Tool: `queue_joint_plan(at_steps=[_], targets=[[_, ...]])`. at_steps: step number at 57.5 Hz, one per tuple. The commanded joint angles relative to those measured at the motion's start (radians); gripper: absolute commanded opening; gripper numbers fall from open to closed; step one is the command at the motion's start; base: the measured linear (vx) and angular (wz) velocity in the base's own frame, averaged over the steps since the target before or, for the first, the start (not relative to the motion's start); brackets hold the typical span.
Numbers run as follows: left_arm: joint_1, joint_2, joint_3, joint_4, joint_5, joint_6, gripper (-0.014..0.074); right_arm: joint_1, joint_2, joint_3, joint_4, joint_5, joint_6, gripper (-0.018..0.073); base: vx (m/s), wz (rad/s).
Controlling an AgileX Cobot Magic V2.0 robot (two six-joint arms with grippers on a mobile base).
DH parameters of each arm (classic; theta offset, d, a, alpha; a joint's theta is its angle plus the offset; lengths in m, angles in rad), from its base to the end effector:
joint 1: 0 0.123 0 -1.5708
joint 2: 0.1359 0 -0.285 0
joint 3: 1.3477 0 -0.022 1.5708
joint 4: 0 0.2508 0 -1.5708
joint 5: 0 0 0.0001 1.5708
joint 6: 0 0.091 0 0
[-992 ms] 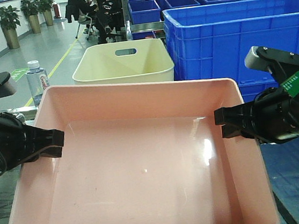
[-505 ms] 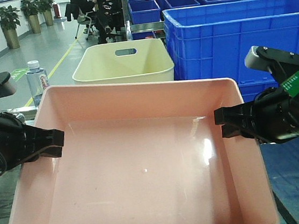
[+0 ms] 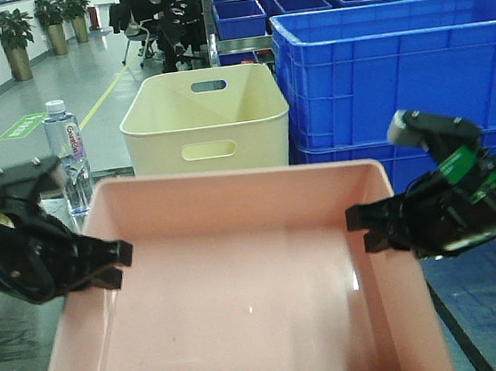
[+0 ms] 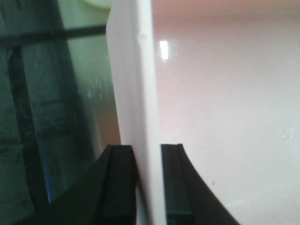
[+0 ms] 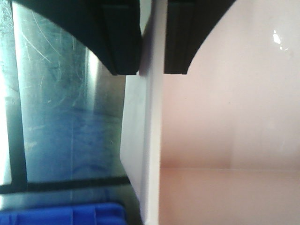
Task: Grab pink bin and stack on right shelf
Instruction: 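Lower the pink bin with both grippers onto the metal table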
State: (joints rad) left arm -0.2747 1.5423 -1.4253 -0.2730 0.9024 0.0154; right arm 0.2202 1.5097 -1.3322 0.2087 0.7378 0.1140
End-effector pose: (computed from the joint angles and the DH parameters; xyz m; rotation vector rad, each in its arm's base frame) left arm 0.3183 -0.1097 0.3504 0.2396 2.4987 -0.4451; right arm 0.3238 0.0855 0.3407 -0.0074 2.4148 0.3955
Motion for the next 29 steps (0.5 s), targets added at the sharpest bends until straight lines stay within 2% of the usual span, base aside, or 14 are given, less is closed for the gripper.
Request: queue_joint_plan(at_steps=[1,18,29], targets=[[0.003,-0.011,-0.032,-0.032,-0.031,0.000,-0.0006,-0.013,-0.002,-0.031,0.004,-0.110,-0.006,-0.0001,0.00,0.00],[0.003,0.058,-0.032,-0.029,-0.039,0.001,0.0029,-0.013,0.079,-0.031,0.005,-0.117,-0.027,0.0069,0.00,0.00],[0.003,0.097,-0.032,-0.028,-0.028,0.001,0.0149,-0.013,0.098,-0.031,0.005,-0.117,-0.026,0.0200,0.00,0.00]])
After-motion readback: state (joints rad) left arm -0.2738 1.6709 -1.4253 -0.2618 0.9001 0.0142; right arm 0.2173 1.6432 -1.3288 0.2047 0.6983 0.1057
